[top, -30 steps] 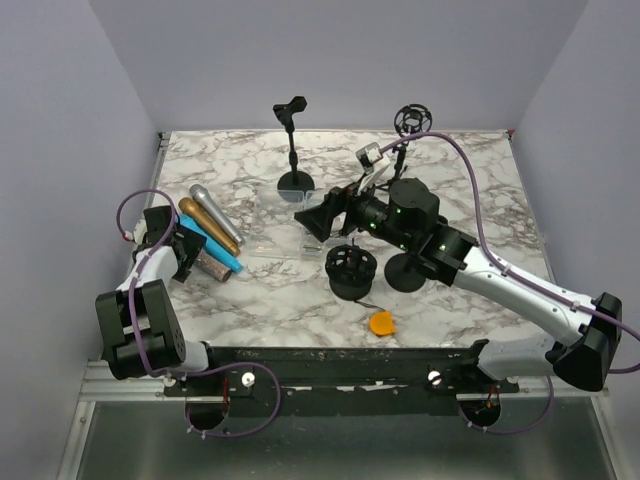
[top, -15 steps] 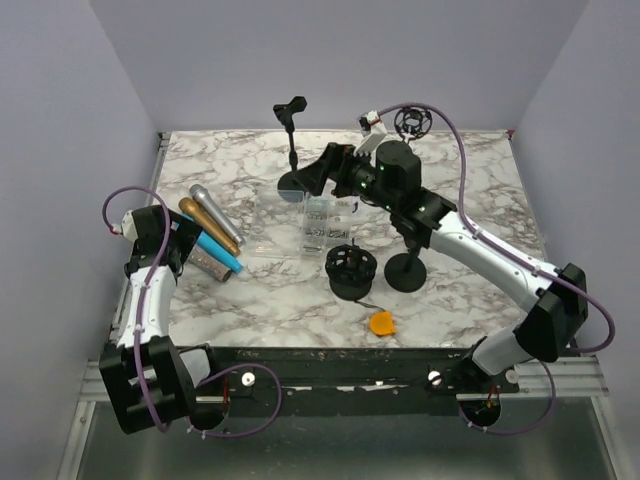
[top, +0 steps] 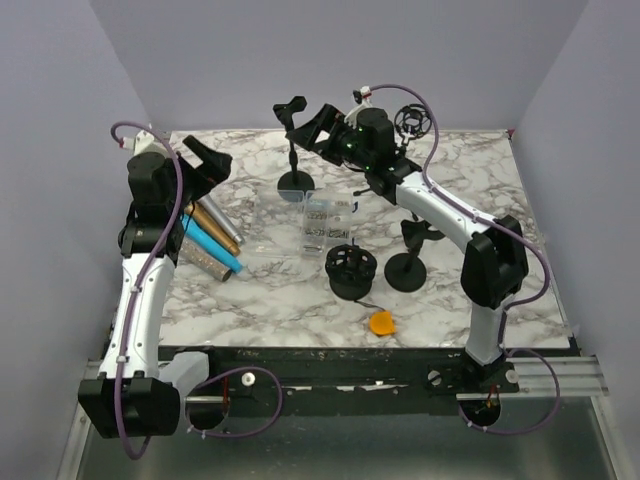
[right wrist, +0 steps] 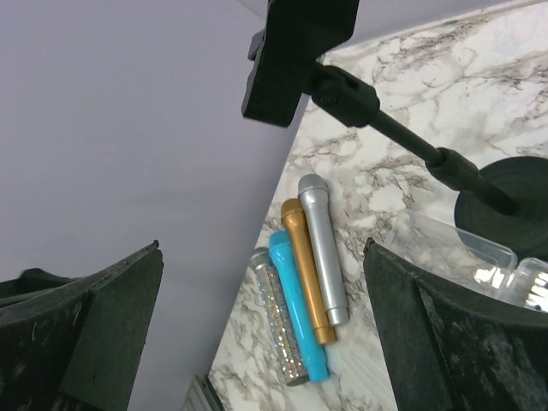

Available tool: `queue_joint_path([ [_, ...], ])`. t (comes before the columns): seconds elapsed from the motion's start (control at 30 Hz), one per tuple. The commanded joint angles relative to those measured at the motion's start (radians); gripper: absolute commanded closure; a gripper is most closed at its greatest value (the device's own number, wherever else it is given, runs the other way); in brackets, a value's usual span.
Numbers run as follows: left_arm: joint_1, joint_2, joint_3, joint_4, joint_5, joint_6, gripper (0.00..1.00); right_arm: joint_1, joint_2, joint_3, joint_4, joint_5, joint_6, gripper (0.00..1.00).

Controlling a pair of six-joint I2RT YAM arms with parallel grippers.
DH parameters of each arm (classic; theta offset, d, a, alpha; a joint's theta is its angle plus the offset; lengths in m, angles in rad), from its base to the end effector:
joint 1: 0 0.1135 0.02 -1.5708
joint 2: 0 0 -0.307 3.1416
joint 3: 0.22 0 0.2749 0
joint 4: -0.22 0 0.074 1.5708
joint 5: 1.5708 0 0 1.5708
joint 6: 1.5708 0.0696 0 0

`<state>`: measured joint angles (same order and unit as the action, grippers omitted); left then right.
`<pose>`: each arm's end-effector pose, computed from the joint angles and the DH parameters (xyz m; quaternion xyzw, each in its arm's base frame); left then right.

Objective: Remove the microphone from the stand

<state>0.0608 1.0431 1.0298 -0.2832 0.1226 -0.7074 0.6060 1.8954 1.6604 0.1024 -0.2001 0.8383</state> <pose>0.2713 0.0080 0.3934 -0.2668 0.7575 -0.2353 0.5474 0.4308 0.3154 0.3815 0.0214 0.7512 0.4896 0.4421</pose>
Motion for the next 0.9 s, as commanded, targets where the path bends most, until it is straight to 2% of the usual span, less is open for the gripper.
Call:
queue_joint_path([
  [0.0,-0.057,0.076,0.160,0.082,0.172,0.137,0.01,-0.020,0.095,0.103,0.091,0.004,0.114,0.00],
  [0.1,-0.080,0.104,0.186,0.105,0.230,0.186,0.01,-0.027,0.154,0.155,0.141,0.025,0.138,0.00],
  [0.23,-0.093,0.073,0.122,0.141,0.274,0.232,0.01,-0.031,0.231,0.261,0.124,0.071,0.120,0.00],
  [0.3,-0.097,0.047,0.109,0.142,0.277,0.256,0.01,-0.031,0.266,0.306,0.121,0.092,0.107,0.04],
  [0.47,-0.102,-0.007,0.079,0.164,0.253,0.294,0.01,-0.032,0.344,0.401,0.103,0.140,0.090,0.07],
  [0.63,-0.102,-0.011,0.072,0.168,0.264,0.292,0.02,-0.032,0.420,0.486,0.094,0.139,0.084,0.15],
  [0.8,-0.103,-0.014,0.063,0.175,0.272,0.286,0.02,-0.031,0.438,0.477,0.093,0.157,0.084,0.33],
  [0.87,-0.103,-0.014,0.061,0.176,0.272,0.283,0.02,-0.032,0.428,0.442,0.097,0.171,0.085,0.36],
])
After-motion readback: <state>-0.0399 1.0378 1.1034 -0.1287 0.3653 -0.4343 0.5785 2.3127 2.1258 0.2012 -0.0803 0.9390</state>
